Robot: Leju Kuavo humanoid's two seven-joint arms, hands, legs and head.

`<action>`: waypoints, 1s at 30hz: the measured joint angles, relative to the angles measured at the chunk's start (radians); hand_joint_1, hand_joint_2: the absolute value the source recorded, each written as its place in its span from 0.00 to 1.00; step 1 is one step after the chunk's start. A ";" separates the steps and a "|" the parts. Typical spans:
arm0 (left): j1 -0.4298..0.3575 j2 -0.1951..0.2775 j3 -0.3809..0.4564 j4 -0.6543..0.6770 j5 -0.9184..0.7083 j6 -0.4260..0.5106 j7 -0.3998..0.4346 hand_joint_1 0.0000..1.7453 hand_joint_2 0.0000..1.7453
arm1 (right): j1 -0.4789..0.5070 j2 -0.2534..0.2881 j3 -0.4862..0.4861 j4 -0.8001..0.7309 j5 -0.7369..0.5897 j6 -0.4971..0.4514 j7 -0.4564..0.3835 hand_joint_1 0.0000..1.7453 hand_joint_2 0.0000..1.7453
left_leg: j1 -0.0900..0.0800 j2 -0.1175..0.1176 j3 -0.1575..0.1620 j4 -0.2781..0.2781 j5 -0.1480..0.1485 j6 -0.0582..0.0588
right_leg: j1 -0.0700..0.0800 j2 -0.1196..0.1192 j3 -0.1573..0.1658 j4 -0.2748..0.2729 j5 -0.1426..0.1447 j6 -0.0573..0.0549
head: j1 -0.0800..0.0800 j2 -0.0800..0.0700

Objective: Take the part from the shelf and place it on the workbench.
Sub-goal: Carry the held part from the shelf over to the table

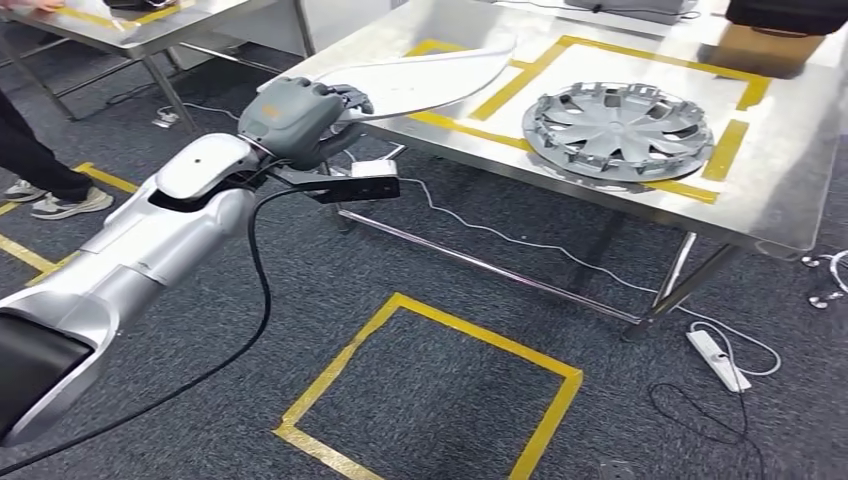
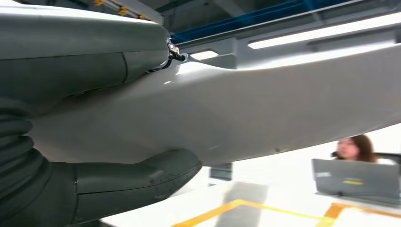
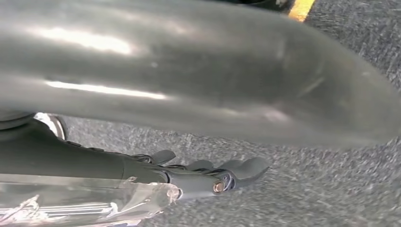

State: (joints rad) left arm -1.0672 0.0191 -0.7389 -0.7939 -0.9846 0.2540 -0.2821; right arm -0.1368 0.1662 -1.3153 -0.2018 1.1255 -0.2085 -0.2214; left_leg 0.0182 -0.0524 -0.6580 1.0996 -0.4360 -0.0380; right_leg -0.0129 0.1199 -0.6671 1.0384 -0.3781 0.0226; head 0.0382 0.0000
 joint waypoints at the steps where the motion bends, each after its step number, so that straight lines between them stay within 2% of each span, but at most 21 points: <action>1: -0.003 0.000 0.000 0.000 0.000 -0.001 0.000 1.00 1.00 | -0.001 0.000 0.000 0.000 0.000 0.000 0.000 0.00 0.00 | 0.003 -0.020 0.020 -0.043 0.012 0.001 | -0.001 0.013 -0.004 0.001 0.001 0.007 | 0.000 0.000; 2: -0.004 0.000 -0.001 0.000 0.000 -0.001 0.000 1.00 1.00 | -0.001 0.000 0.000 0.000 -0.001 0.000 0.000 0.00 0.00 | 0.004 -0.032 0.030 -0.065 0.013 0.005 | -0.002 0.025 -0.009 0.001 0.003 0.014 | -0.001 0.000; 4: -0.005 -0.004 -0.003 0.000 0.000 -0.002 0.000 1.00 1.00 | 0.003 -0.001 0.000 0.000 -0.002 0.000 0.000 0.00 0.00 | 0.001 -0.014 0.032 -0.073 0.012 0.017 | -0.006 0.037 -0.017 -0.004 0.008 0.027 | -0.003 0.000; 5: -0.006 -0.007 -0.004 0.000 0.000 -0.002 0.000 1.00 1.00 | 0.007 -0.001 0.000 0.000 -0.002 0.001 0.000 0.00 0.00 | 0.001 -0.002 0.033 -0.075 0.014 0.024 | -0.005 0.020 -0.022 0.000 0.005 0.032 | -0.001 0.000; 6: -0.007 -0.009 -0.004 0.000 0.000 -0.002 0.000 1.00 1.00 | 0.009 -0.001 0.000 0.000 -0.003 0.001 0.000 0.00 0.00 | 0.001 0.010 0.033 -0.078 0.017 0.031 | -0.003 -0.011 -0.034 0.020 -0.007 0.035 | 0.003 0.000; 8: -0.008 -0.010 -0.004 0.000 0.000 -0.002 0.000 1.00 1.00 | 0.007 -0.002 0.000 0.000 -0.003 0.001 0.001 0.00 0.00 | -0.001 0.036 0.035 -0.081 0.018 0.040 | 0.002 -0.084 -0.081 0.119 -0.062 0.041 | 0.009 0.000; 10: -0.007 -0.007 -0.004 0.001 0.000 -0.002 0.000 1.00 1.00 | 0.003 -0.002 0.000 0.000 -0.002 0.001 0.001 0.00 0.00 | -0.005 0.064 0.035 -0.080 0.016 0.043 | 0.001 -0.110 -0.139 0.242 -0.113 0.044 | 0.009 0.000; 11: -0.005 -0.006 -0.005 0.001 0.000 -0.002 0.000 1.00 1.00 | 0.002 -0.002 0.000 0.000 -0.002 0.001 0.001 0.00 0.00 | -0.005 0.078 0.036 -0.080 0.015 0.044 | 0.001 -0.113 -0.150 0.268 -0.117 0.044 | 0.009 0.000; 12: -0.004 -0.006 -0.005 0.001 0.000 -0.002 0.000 1.00 1.00 | 0.003 -0.002 0.000 0.000 -0.002 0.000 0.001 0.00 0.00 | -0.006 0.091 0.037 -0.080 0.014 0.043 | 0.001 -0.116 -0.142 0.256 -0.103 0.044 | 0.009 0.000; 13: -0.004 -0.006 -0.005 0.001 0.000 -0.003 0.000 1.00 1.00 | 0.004 -0.002 0.000 0.000 -0.001 -0.001 0.002 0.00 0.00 | -0.006 0.104 0.039 -0.080 0.011 0.041 | 0.002 -0.122 -0.113 0.206 -0.075 0.043 | 0.009 0.000; 15: -0.005 -0.006 -0.005 0.001 0.000 -0.003 0.000 1.00 1.00 | 0.004 -0.002 0.001 0.000 0.002 -0.005 0.002 0.00 0.00 | -0.010 0.126 0.045 -0.079 0.005 0.035 | 0.009 -0.163 -0.038 0.076 -0.025 0.038 | 0.010 0.000; 17: -0.008 -0.004 -0.005 0.002 0.000 -0.003 0.000 1.00 1.00 | 0.001 -0.002 0.005 0.000 0.006 -0.011 0.002 0.00 0.00 | -0.017 0.145 0.049 -0.079 0.000 0.026 | 0.016 -0.188 -0.003 0.011 -0.010 0.026 | 0.009 0.000; 19: -0.010 -0.003 -0.006 0.003 0.000 -0.003 0.001 1.00 1.00 | 0.000 -0.002 0.007 0.000 0.009 -0.017 0.001 0.00 0.00 | -0.020 0.165 0.054 -0.082 -0.002 0.016 | 0.017 -0.168 -0.005 0.006 -0.009 0.012 | 0.007 0.000; 20: -0.010 -0.003 -0.005 0.003 0.000 -0.002 0.002 1.00 1.00 | 0.002 -0.002 0.007 0.000 0.010 -0.019 0.002 0.00 0.00 | -0.018 0.159 0.056 -0.080 -0.007 0.010 | 0.015 -0.158 -0.004 0.004 -0.008 0.007 | 0.006 0.000; 22: -0.010 -0.002 -0.005 0.003 0.001 -0.002 0.003 1.00 1.00 | 0.003 -0.002 0.009 0.000 0.014 -0.024 0.002 0.00 0.00 | -0.013 0.116 0.037 -0.035 -0.038 0.001 | 0.010 -0.144 -0.001 0.000 -0.005 -0.005 | 0.006 0.000; 24: -0.007 0.001 -0.005 0.003 0.001 -0.002 0.003 1.00 1.00 | 0.000 -0.002 0.013 0.000 0.016 -0.028 0.004 0.00 0.00 | -0.011 0.069 -0.024 0.082 -0.093 -0.004 | 0.005 -0.131 0.001 -0.002 -0.005 -0.012 | 0.004 0.000; 25: -0.004 0.003 -0.005 0.004 0.001 -0.002 0.003 1.00 1.00 | -0.002 -0.002 0.015 0.000 0.016 -0.029 0.005 0.00 0.00 | -0.011 0.061 -0.059 0.145 -0.115 -0.006 | 0.005 -0.123 0.001 -0.002 -0.005 -0.014 | 0.004 0.000; 26: 0.000 0.005 -0.005 0.004 0.001 -0.002 0.004 1.00 1.00 | -0.002 -0.002 0.017 0.000 0.017 -0.030 0.006 0.00 0.00 | -0.011 0.058 -0.084 0.183 -0.120 -0.006 | 0.005 -0.115 0.002 -0.002 -0.006 -0.015 | 0.004 0.000; 27: 0.002 0.006 -0.005 0.004 0.001 -0.003 0.004 1.00 1.00 | 0.000 -0.002 0.019 0.000 0.017 -0.030 0.007 0.00 0.00 | -0.011 0.057 -0.092 0.188 -0.106 -0.004 | 0.005 -0.108 0.002 -0.002 -0.006 -0.015 | 0.004 0.000; 28: 0.003 0.007 -0.005 0.005 0.001 -0.003 0.004 1.00 1.00 | 0.001 -0.002 0.021 0.000 0.017 -0.031 0.008 0.00 0.00 | -0.011 0.057 -0.084 0.160 -0.077 -0.002 | 0.004 -0.101 0.003 -0.002 -0.006 -0.015 | 0.003 0.000; 30: 0.000 0.007 -0.005 0.005 0.001 -0.003 0.004 1.00 1.00 | 0.002 -0.002 0.024 0.000 0.017 -0.031 0.010 0.00 0.00 | -0.011 0.054 -0.027 0.035 -0.008 0.003 | 0.005 -0.090 0.003 0.000 -0.006 -0.009 | 0.002 0.000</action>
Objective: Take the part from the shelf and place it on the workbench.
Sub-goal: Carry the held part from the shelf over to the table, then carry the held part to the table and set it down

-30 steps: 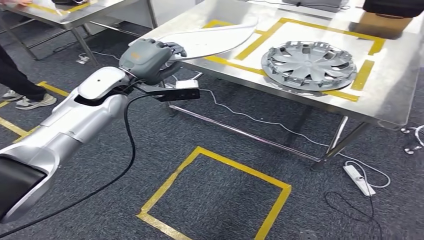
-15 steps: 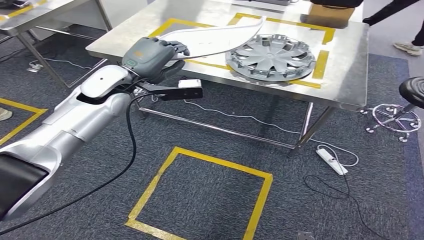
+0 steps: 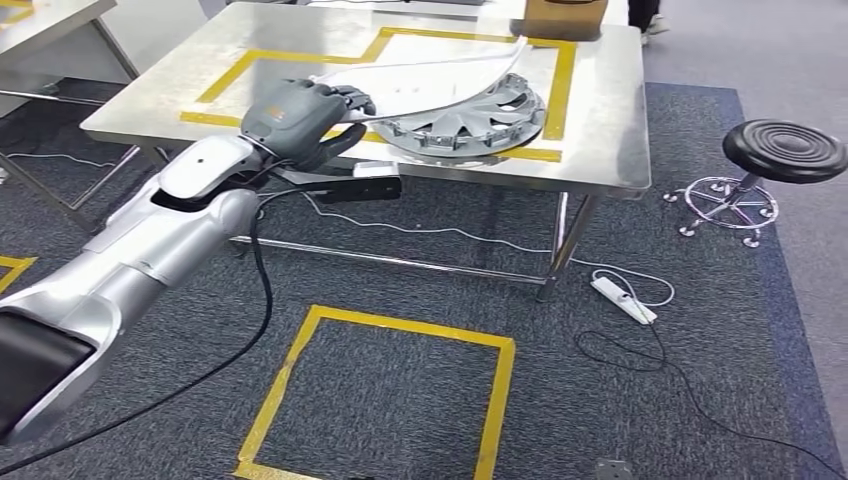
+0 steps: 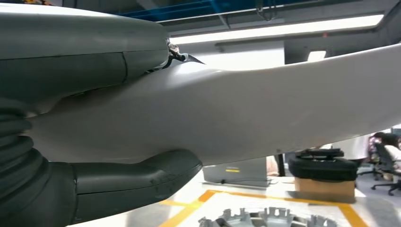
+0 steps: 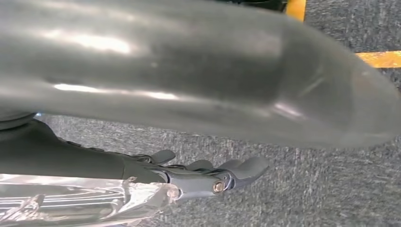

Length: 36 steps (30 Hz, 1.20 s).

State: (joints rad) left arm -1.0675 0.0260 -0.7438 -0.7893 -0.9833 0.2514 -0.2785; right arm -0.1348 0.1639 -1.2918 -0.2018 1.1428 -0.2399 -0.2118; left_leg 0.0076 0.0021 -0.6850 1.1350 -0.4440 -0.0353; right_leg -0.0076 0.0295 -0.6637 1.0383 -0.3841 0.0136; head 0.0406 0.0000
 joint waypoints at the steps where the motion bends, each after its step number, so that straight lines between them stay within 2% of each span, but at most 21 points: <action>1: -0.003 -0.001 0.000 0.000 0.000 0.000 0.000 1.00 1.00 | -0.001 0.000 0.001 0.000 0.000 0.000 0.000 0.00 0.00 | 0.000 -0.002 0.026 -0.055 0.020 0.003 | 0.002 0.004 -0.002 0.002 -0.001 0.005 | 0.000 0.000; 2: -0.004 -0.002 0.000 0.000 0.000 0.000 0.000 1.00 1.00 | -0.001 0.000 0.001 0.000 0.001 -0.001 0.001 0.00 0.00 | 0.001 -0.004 0.045 -0.095 0.030 0.005 | 0.004 0.007 -0.004 0.003 -0.001 0.009 | -0.001 0.000; 3: -0.004 -0.003 0.000 0.000 0.001 0.000 0.000 1.00 1.00 | -0.001 0.000 0.001 0.000 0.001 -0.001 0.001 0.00 0.00 | 0.001 -0.005 0.052 -0.112 0.030 0.007 | 0.006 0.009 -0.006 0.004 -0.003 0.008 | -0.001 0.000; 6: -0.002 -0.002 -0.001 0.000 0.004 0.000 0.000 1.00 1.00 | 0.005 -0.001 0.001 0.000 0.001 -0.002 0.001 0.00 0.00 | 0.000 -0.006 0.052 -0.117 0.032 0.012 | 0.007 0.008 -0.004 -0.002 -0.001 -0.007 | -0.001 0.000; 10: 0.000 -0.002 -0.001 0.000 0.011 0.001 0.000 1.00 1.00 | 0.005 -0.001 0.002 0.000 0.002 -0.002 0.001 0.00 0.00 | -0.001 -0.010 0.051 -0.117 0.034 0.020 | 0.007 0.002 0.004 -0.014 0.007 0.007 | 0.000 0.000; 15: 0.003 -0.002 0.000 0.000 0.018 0.002 0.001 1.00 1.00 | 0.006 -0.001 0.002 0.000 0.002 -0.002 0.001 0.00 0.00 | -0.003 -0.010 0.051 -0.117 0.034 0.023 | 0.005 0.002 0.005 -0.018 0.010 0.021 | -0.001 0.000; 20: 0.003 -0.002 0.000 0.000 0.012 0.004 0.009 1.00 1.00 | 0.007 -0.001 0.002 0.000 0.002 -0.001 0.003 0.00 0.00 | -0.002 -0.010 0.051 -0.117 0.034 0.024 | 0.005 0.002 0.004 -0.018 0.010 0.026 | -0.001 0.000; 28: 0.000 -0.002 0.001 0.000 -0.043 0.028 0.075 1.00 1.00 | 0.008 -0.001 0.002 0.000 -0.006 -0.001 0.004 0.00 0.00 | 0.000 -0.010 0.051 -0.120 0.038 0.020 | 0.007 0.003 0.001 -0.016 0.010 0.026 | -0.001 0.000; 34: -0.008 -0.004 0.001 0.000 -0.070 0.028 0.100 1.00 1.00 | 0.008 0.000 0.002 0.000 -0.008 -0.001 0.004 0.00 0.00 | -0.004 -0.009 0.053 -0.124 0.038 0.034 | 0.001 0.004 0.002 -0.020 0.012 0.035 | -0.002 0.000; 36: -0.014 -0.008 0.001 0.000 -0.075 0.028 0.104 1.00 1.00 | 0.009 -0.001 0.002 0.000 -0.008 -0.002 0.004 0.00 0.00 | 0.001 -0.007 0.063 -0.140 0.045 0.040 | 0.001 -0.001 -0.007 -0.001 -0.004 0.041 | 0.000 0.000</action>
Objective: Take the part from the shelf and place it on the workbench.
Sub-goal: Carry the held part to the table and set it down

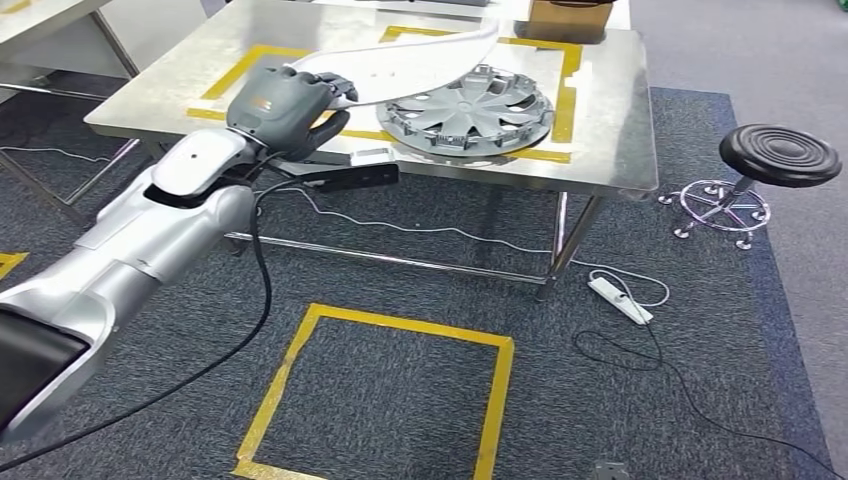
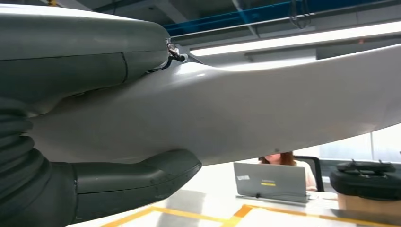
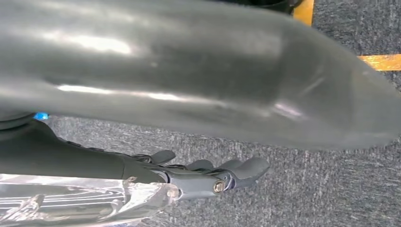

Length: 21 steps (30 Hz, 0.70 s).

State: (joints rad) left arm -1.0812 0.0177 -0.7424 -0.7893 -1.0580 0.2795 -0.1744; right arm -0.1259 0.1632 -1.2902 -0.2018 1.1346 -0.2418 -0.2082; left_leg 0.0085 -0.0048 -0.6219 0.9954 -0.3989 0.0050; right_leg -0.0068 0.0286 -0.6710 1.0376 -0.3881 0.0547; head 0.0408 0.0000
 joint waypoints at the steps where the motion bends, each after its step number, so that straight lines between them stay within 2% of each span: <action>1: -0.003 -0.003 0.000 0.000 -0.001 0.000 0.002 1.00 1.00 | 0.000 0.000 0.000 0.000 0.000 0.000 0.000 0.00 0.00 | 0.003 0.002 0.005 -0.007 0.003 0.003 | -0.001 -0.004 -0.018 0.039 -0.024 0.003 | 0.002 0.000; 3: -0.006 -0.006 0.000 0.000 -0.004 0.001 0.004 1.00 1.00 | 0.001 0.000 0.000 0.000 0.000 0.000 0.001 0.00 0.00 | 0.005 0.004 0.008 -0.010 0.003 0.004 | -0.005 -0.014 -0.079 0.171 -0.087 0.011 | 0.005 0.000; 4: -0.005 -0.008 -0.001 0.001 -0.005 0.001 0.004 1.00 1.00 | 0.001 0.000 0.000 0.000 0.000 0.000 0.002 0.00 0.00 | 0.005 0.004 0.008 -0.010 0.002 0.003 | -0.008 -0.017 -0.108 0.231 -0.110 0.016 | 0.005 0.000; 5: -0.005 -0.009 -0.001 0.002 -0.006 0.001 0.004 1.00 1.00 | 0.002 0.000 0.000 0.000 0.000 0.000 0.002 0.00 0.00 | 0.007 0.004 0.009 -0.009 0.001 0.001 | -0.011 -0.018 -0.123 0.260 -0.114 0.020 | 0.004 0.000; 6: -0.004 -0.010 -0.002 0.002 -0.006 0.001 0.004 1.00 1.00 | 0.002 0.000 0.000 0.000 0.000 0.000 0.003 0.00 0.00 | 0.009 0.004 0.009 -0.008 -0.001 -0.003 | -0.014 -0.020 -0.117 0.250 -0.100 0.024 | 0.004 0.000; 8: -0.004 -0.011 -0.001 0.003 -0.006 0.001 0.004 1.00 1.00 | 0.002 0.000 0.000 0.000 0.000 0.000 0.003 0.00 0.00 | 0.017 0.004 0.011 0.000 -0.009 -0.018 | -0.023 -0.026 -0.054 0.127 -0.040 0.037 | 0.005 0.000; 9: -0.005 -0.011 -0.001 0.003 -0.006 0.001 0.004 1.00 1.00 | 0.001 0.002 0.000 0.000 0.000 0.000 0.003 0.00 0.00 | 0.018 0.004 0.011 0.007 -0.015 -0.028 | -0.026 -0.027 -0.020 0.065 -0.020 0.040 | 0.006 0.000; 10: -0.006 -0.011 -0.001 0.003 -0.006 0.001 0.004 1.00 1.00 | 0.001 0.003 0.000 0.001 0.000 0.000 0.004 0.00 0.00 | 0.018 0.003 0.009 0.012 -0.019 -0.037 | -0.028 -0.027 0.003 0.025 -0.010 0.037 | 0.006 0.000; 11: -0.006 -0.011 0.000 0.003 -0.007 0.002 0.004 1.00 1.00 | 0.000 0.004 0.000 0.001 0.000 0.000 0.004 0.00 0.00 | 0.016 0.003 0.009 0.014 -0.021 -0.043 | -0.028 -0.025 0.012 0.010 -0.012 0.029 | 0.005 0.000; 13: -0.007 -0.011 0.000 0.003 -0.007 0.002 0.004 1.00 1.00 | -0.001 0.005 0.000 0.001 0.000 -0.001 0.006 0.00 0.00 | 0.017 0.003 0.011 0.011 -0.021 -0.053 | -0.024 -0.019 0.010 0.015 -0.016 0.003 | 0.003 0.000; 15: -0.007 -0.011 0.001 0.003 -0.007 0.002 0.004 1.00 1.00 | 0.000 0.005 0.001 0.001 0.001 -0.001 0.007 0.00 0.00 | 0.020 0.004 0.006 0.025 -0.034 -0.061 | -0.023 -0.016 0.012 0.016 -0.019 -0.013 | 0.002 0.000; 16: -0.008 -0.012 0.001 0.003 -0.007 0.003 0.004 1.00 1.00 | -0.001 0.005 0.001 0.001 0.001 -0.001 0.007 0.00 0.00 | 0.020 0.004 -0.011 0.060 -0.055 -0.063 | -0.023 -0.015 0.014 0.015 -0.020 -0.020 | 0.001 0.000; 17: -0.009 -0.012 0.002 0.004 -0.007 0.003 0.004 1.00 1.00 | -0.001 0.005 0.001 0.001 0.001 -0.001 0.007 0.00 0.00 | 0.018 0.004 -0.040 0.117 -0.083 -0.063 | -0.023 -0.015 0.015 0.015 -0.022 -0.025 | 0.000 0.000; 19: -0.007 -0.012 0.001 0.005 -0.007 0.003 0.004 1.00 1.00 | -0.002 0.005 0.002 0.001 0.001 -0.001 0.007 0.00 0.00 | 0.015 0.003 -0.116 0.255 -0.136 -0.062 | -0.021 -0.013 0.018 0.015 -0.025 -0.031 | -0.001 0.000; 20: -0.005 -0.011 0.001 0.006 -0.007 0.003 0.004 1.00 1.00 | -0.001 0.005 0.002 0.001 0.001 -0.001 0.007 0.00 0.00 | 0.015 0.003 -0.142 0.296 -0.141 -0.060 | -0.020 -0.012 0.020 0.015 -0.027 -0.033 | -0.001 0.000; 21: -0.003 -0.011 0.001 0.006 -0.007 0.003 0.004 1.00 1.00 | 0.000 0.005 0.002 0.000 0.001 -0.001 0.007 0.00 0.00 | 0.014 0.003 -0.152 0.302 -0.126 -0.056 | -0.018 -0.011 0.022 0.015 -0.029 -0.034 | -0.002 0.000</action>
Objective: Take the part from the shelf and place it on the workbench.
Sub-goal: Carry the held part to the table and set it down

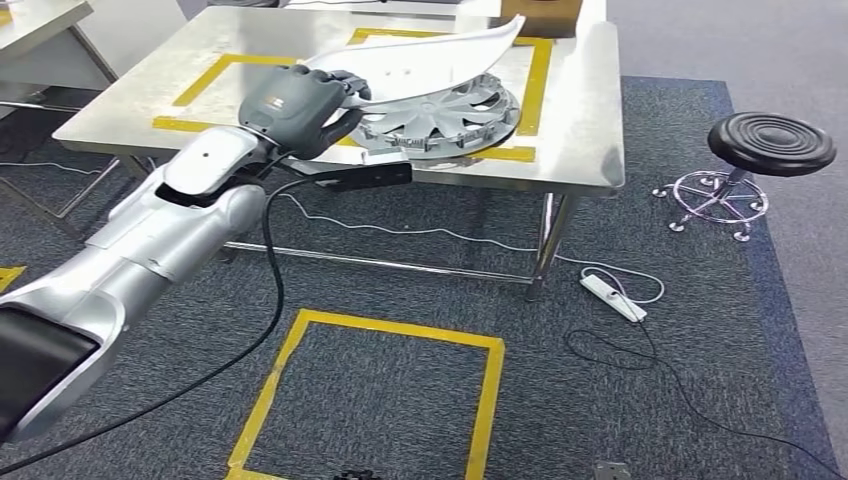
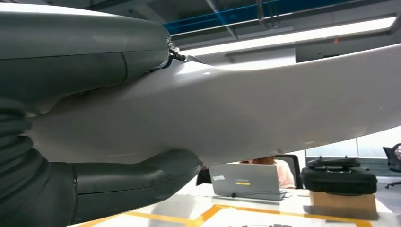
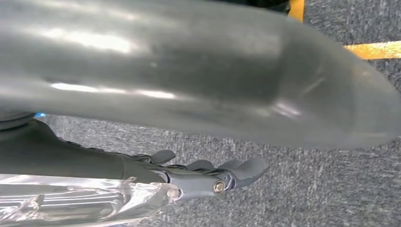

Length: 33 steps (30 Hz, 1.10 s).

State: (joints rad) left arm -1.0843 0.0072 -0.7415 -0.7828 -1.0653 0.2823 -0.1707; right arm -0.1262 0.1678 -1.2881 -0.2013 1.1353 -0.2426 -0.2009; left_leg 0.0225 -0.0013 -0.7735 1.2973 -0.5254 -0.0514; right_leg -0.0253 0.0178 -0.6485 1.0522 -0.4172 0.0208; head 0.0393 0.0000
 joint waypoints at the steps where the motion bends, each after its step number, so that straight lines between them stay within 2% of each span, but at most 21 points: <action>1: 0.001 0.000 0.000 0.001 0.000 0.000 0.000 1.00 1.00 | 0.000 0.000 0.000 0.000 0.000 0.000 0.000 0.00 0.00 | -0.001 0.000 0.011 -0.034 0.033 0.005 | 0.001 0.002 0.004 0.000 -0.002 0.000 | 0.000 0.000; 3: -0.001 0.001 0.001 0.001 0.000 0.000 0.000 1.00 1.00 | 0.000 0.000 0.001 0.000 0.000 0.000 0.000 0.00 0.00 | -0.006 0.000 0.066 -0.161 0.110 0.016 | 0.003 0.005 0.010 0.001 -0.008 0.005 | -0.002 0.000; 4: -0.002 0.001 0.001 0.001 0.000 0.000 0.000 1.00 1.00 | -0.001 0.000 0.002 0.000 0.000 0.000 0.000 0.00 0.00 | -0.008 0.000 0.093 -0.220 0.130 0.020 | 0.005 0.006 0.012 0.002 -0.011 0.009 | -0.003 0.000; 6: -0.004 0.000 0.000 0.001 0.000 0.000 0.000 1.00 1.00 | -0.001 0.000 0.002 0.000 0.000 0.000 0.000 0.00 0.00 | -0.011 -0.001 0.118 -0.275 0.133 0.023 | 0.008 0.008 0.012 0.000 -0.014 0.020 | -0.005 0.000; 9: -0.004 0.000 0.001 0.001 0.000 0.000 0.000 1.00 1.00 | 0.000 0.000 0.002 0.000 0.000 0.000 0.000 0.00 0.00 | -0.009 0.000 0.125 -0.284 0.128 0.036 | 0.006 0.004 0.011 0.003 -0.022 0.035 | -0.004 0.000; 11: -0.005 0.000 0.001 0.001 0.000 0.002 0.000 1.00 1.00 | 0.001 0.000 0.002 0.000 0.000 0.000 0.000 0.00 0.00 | -0.007 0.000 0.131 -0.287 0.127 0.046 | 0.006 -0.003 -0.022 0.074 -0.062 0.041 | -0.001 0.000; 13: -0.003 0.000 0.000 0.002 0.000 0.003 0.000 1.00 1.00 | 0.001 0.000 0.002 0.000 0.000 0.000 0.000 0.00 0.00 | -0.009 0.000 0.136 -0.286 0.122 0.052 | 0.007 -0.006 -0.088 0.207 -0.115 0.044 | 0.001 0.000; 14: -0.002 0.000 -0.001 0.002 0.001 0.003 -0.001 1.00 1.00 | 0.001 0.000 0.002 0.000 0.000 0.000 0.000 0.00 0.00 | -0.010 0.000 0.139 -0.286 0.119 0.054 | 0.007 -0.007 -0.116 0.255 -0.125 0.045 | 0.001 0.000; 15: 0.000 0.000 -0.001 0.003 0.001 0.003 -0.001 1.00 1.00 | 0.001 0.000 0.002 0.000 0.000 0.000 0.000 0.00 0.00 | -0.010 -0.001 0.143 -0.286 0.116 0.054 | 0.007 -0.007 -0.129 0.268 -0.116 0.046 | 0.001 0.000; 16: 0.001 0.000 -0.001 0.004 0.001 0.003 -0.001 1.00 1.00 | 0.002 0.000 0.002 0.000 0.000 0.000 0.000 0.00 0.00 | -0.010 -0.001 0.148 -0.286 0.113 0.052 | 0.007 -0.008 -0.121 0.240 -0.087 0.046 | 0.001 0.000; 18: 0.000 0.000 -0.001 0.004 0.001 0.003 -0.001 1.00 1.00 | 0.002 0.000 0.002 0.000 0.000 0.000 0.000 0.00 0.00 | -0.010 -0.001 0.159 -0.285 0.104 0.045 | 0.007 -0.012 -0.065 0.112 -0.013 0.044 | 0.001 0.000; 19: -0.001 0.000 -0.001 0.004 0.001 0.003 -0.001 1.00 1.00 | 0.001 0.000 0.002 0.000 0.000 0.000 0.000 0.00 0.00 | -0.012 -0.001 0.161 -0.283 0.100 0.041 | 0.008 -0.013 -0.038 0.052 0.009 0.041 | 0.001 0.000; 20: -0.002 0.000 -0.001 0.005 0.001 0.003 -0.001 1.00 1.00 | 0.000 0.000 0.002 0.000 0.000 0.000 0.000 0.00 0.00 | -0.014 -0.001 0.161 -0.283 0.098 0.035 | 0.009 -0.014 -0.020 0.014 0.018 0.037 | 0.000 0.000; 23: -0.004 0.000 0.000 0.006 0.002 0.005 -0.005 1.00 1.00 | -0.001 0.000 0.002 0.000 -0.001 -0.001 0.000 0.00 0.00 | -0.014 -0.001 0.160 -0.285 0.095 0.020 | 0.012 -0.010 -0.012 -0.003 0.012 0.018 | -0.003 0.000; 25: -0.005 0.000 0.002 0.007 0.004 0.005 -0.007 1.00 1.00 | -0.001 0.000 0.002 0.000 -0.001 -0.001 0.000 0.00 0.00 | -0.013 0.000 0.150 -0.257 0.076 0.010 | 0.009 -0.009 -0.006 -0.006 0.010 0.006 | -0.008 0.000; 26: -0.006 0.000 0.002 0.007 0.004 0.005 -0.007 1.00 1.00 | -0.001 0.000 0.002 0.000 -0.001 -0.001 -0.001 0.00 0.00 | -0.012 0.000 0.130 -0.216 0.055 0.006 | 0.007 -0.009 -0.002 -0.008 0.008 0.001 | -0.011 0.000; 28: -0.006 0.000 0.002 0.008 0.005 0.005 -0.009 1.00 1.00 | -0.003 0.000 0.002 0.000 -0.001 -0.001 -0.001 0.00 0.00 | -0.012 0.000 0.060 -0.086 0.001 0.001 | 0.007 -0.009 0.003 -0.008 0.003 -0.005 | -0.017 0.000; 29: -0.004 0.000 0.001 0.009 0.006 0.005 -0.009 1.00 1.00 | -0.003 0.000 0.002 0.000 -0.001 -0.001 -0.001 0.00 0.00 | -0.012 0.000 0.027 -0.031 -0.014 0.000 | 0.007 -0.009 0.005 -0.008 0.000 -0.007 | -0.017 0.000; 30: -0.002 0.001 0.001 0.010 0.006 0.005 -0.010 1.00 1.00 | -0.003 0.000 0.002 0.000 -0.001 -0.001 -0.001 0.00 0.00 | -0.012 0.000 0.006 -0.004 -0.011 0.000 | 0.007 -0.008 0.008 -0.008 -0.002 -0.008 | -0.018 0.000; 31: -0.001 0.001 0.001 0.011 0.006 0.005 -0.010 1.00 1.00 | -0.002 0.000 0.002 0.000 -0.001 -0.001 -0.001 0.00 0.00 | -0.012 0.000 0.005 -0.015 0.012 0.001 | 0.006 -0.006 0.013 -0.008 -0.005 -0.007 | -0.018 0.000; 33: -0.001 0.002 0.001 0.012 0.006 0.005 -0.010 1.00 1.00 | -0.001 0.000 0.002 0.000 -0.002 -0.001 -0.001 0.00 0.00 | -0.012 0.000 0.050 -0.127 0.094 0.005 | 0.006 -0.003 0.023 -0.008 -0.013 -0.001 | -0.019 0.000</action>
State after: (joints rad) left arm -1.0857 0.0087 -0.7401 -0.7706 -1.0594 0.2876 -0.1805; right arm -0.1274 0.1675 -1.2860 -0.2014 1.1337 -0.2433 -0.2018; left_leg 0.0109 -0.0015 -0.7239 1.1701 -0.4315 -0.0462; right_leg -0.0196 0.0148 -0.6251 1.0444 -0.4299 0.0200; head 0.0203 0.0000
